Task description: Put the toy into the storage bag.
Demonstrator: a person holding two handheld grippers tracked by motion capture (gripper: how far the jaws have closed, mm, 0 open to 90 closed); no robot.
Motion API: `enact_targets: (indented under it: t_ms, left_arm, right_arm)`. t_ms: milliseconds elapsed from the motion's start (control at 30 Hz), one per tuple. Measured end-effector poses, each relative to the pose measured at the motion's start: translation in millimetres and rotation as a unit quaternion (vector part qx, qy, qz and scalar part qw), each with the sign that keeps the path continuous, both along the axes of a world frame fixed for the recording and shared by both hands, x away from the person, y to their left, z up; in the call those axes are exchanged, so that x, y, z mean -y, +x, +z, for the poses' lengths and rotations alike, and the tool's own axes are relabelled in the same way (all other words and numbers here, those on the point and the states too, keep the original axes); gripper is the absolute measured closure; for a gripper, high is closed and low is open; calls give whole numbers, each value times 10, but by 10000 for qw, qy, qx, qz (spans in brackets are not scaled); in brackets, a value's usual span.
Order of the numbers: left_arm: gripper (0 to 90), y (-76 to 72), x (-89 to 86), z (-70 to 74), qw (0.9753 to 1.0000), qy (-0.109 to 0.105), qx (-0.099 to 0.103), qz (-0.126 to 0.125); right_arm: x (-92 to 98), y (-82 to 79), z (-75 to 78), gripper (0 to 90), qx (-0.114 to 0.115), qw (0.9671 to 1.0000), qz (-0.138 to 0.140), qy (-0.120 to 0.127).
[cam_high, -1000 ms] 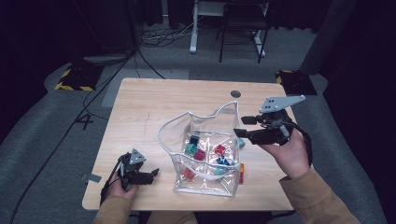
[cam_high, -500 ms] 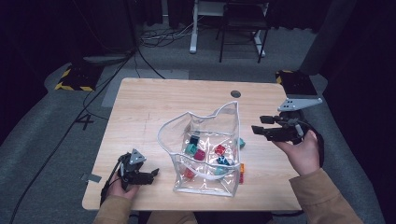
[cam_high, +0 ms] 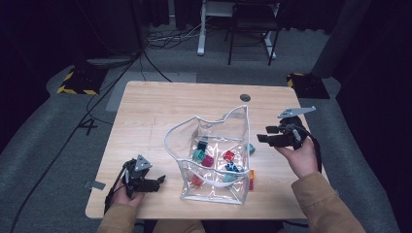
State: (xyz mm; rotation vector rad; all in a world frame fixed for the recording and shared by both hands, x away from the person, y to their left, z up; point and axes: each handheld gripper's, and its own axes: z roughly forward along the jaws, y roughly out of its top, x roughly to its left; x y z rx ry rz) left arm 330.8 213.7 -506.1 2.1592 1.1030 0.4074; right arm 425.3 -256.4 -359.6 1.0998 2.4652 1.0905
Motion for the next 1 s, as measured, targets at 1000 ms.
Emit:
enact_targets:
  t_ms: [1000]
  left_arm:
    - [154, 0, 0, 0, 10000, -1, 2, 1]
  right_arm:
    - [-148, 386, -903, 442, -909, 9948, -182, -430]
